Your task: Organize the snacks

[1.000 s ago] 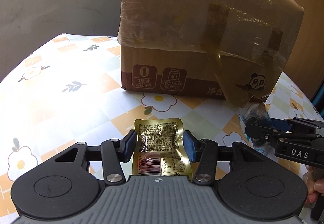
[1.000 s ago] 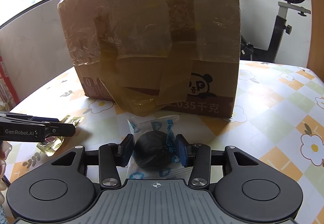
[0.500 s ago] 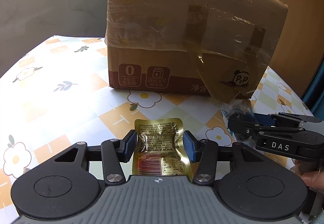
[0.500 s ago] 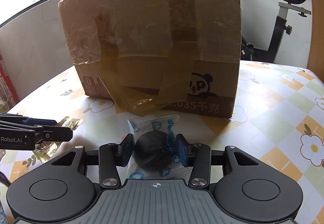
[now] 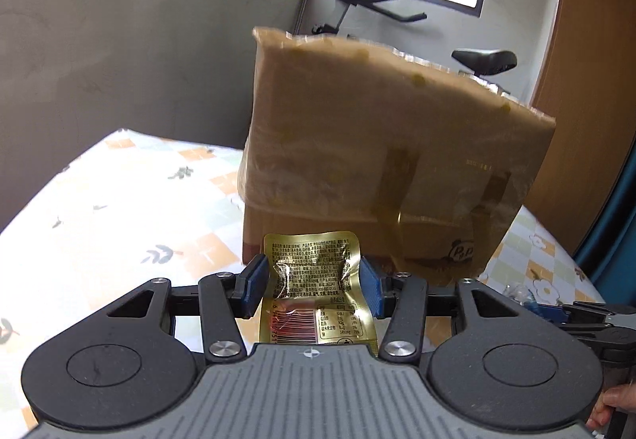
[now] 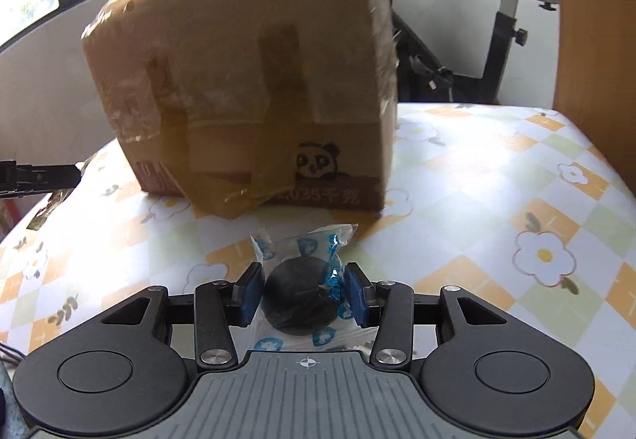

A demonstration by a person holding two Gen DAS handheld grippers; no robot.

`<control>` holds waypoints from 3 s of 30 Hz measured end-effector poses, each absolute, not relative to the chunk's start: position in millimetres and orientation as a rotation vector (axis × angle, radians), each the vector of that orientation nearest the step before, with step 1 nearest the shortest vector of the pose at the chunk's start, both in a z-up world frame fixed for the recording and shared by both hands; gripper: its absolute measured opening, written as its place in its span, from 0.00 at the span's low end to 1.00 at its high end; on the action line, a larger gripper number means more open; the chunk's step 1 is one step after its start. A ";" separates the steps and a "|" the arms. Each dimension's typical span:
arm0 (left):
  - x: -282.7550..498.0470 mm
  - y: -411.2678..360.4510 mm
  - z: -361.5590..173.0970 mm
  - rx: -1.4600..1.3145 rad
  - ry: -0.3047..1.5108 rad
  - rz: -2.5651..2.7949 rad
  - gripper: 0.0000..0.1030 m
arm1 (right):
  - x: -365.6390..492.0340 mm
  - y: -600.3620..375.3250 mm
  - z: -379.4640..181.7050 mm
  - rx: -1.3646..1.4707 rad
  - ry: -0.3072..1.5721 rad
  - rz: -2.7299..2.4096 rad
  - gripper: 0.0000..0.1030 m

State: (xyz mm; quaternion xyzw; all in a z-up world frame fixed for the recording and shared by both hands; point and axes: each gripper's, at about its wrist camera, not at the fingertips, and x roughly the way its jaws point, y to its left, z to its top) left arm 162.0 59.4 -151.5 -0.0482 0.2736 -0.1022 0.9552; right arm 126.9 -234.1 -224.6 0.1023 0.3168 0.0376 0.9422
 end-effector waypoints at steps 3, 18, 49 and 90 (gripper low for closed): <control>159.7 62.7 -120.5 -0.091 0.463 -0.224 0.51 | 119.9 -247.4 -188.0 0.189 0.542 0.057 0.40; 231.9 15.2 -5.1 -0.065 0.257 -0.287 0.52 | 215.7 -240.5 -39.1 0.002 0.310 0.154 0.40; 247.8 14.5 12.8 0.135 0.404 -0.118 0.92 | 215.4 -211.0 -11.9 0.054 0.403 0.068 1.00; 118.4 32.3 72.4 0.031 0.290 -0.053 0.94 | 69.7 -166.8 66.6 0.079 0.257 -0.048 1.00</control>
